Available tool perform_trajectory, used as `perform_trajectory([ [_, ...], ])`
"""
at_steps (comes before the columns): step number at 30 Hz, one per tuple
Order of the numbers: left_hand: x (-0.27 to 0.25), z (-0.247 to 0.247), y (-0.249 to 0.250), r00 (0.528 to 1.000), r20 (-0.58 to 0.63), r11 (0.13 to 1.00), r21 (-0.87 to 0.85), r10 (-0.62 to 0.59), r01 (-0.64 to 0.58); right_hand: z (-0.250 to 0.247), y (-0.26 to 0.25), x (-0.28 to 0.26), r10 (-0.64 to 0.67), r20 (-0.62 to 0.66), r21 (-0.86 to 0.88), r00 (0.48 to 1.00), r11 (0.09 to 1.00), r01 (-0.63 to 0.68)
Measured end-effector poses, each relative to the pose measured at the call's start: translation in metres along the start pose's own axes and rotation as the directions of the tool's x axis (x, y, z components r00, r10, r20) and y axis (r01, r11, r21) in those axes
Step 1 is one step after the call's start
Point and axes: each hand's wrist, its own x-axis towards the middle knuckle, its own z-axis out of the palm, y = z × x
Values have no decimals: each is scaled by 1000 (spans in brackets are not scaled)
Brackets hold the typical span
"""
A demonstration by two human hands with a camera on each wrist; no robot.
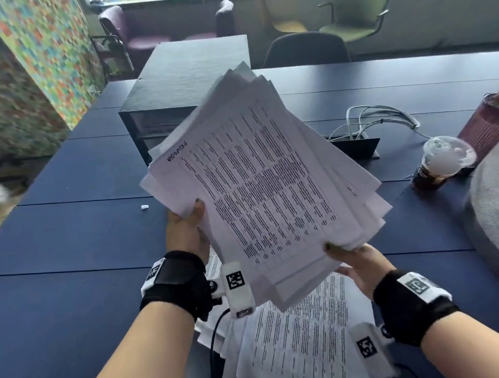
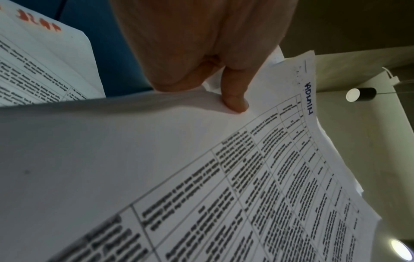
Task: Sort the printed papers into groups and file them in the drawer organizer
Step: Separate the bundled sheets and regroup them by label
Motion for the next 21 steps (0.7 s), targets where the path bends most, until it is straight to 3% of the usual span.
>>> perform_trajectory([
  [5, -8, 9, 3, 997, 70, 1000, 9, -20, 20, 12, 7, -7, 120, 17, 338, 993, 934, -119],
  [13, -13, 25, 11, 995, 97, 1000, 1, 30, -30, 16, 7, -4, 59, 70, 509, 996, 857, -86],
  [21, -5, 3, -4, 1000, -20, 988, 154, 5, -2, 1, -36, 3, -228, -91, 232, 970, 942, 243],
])
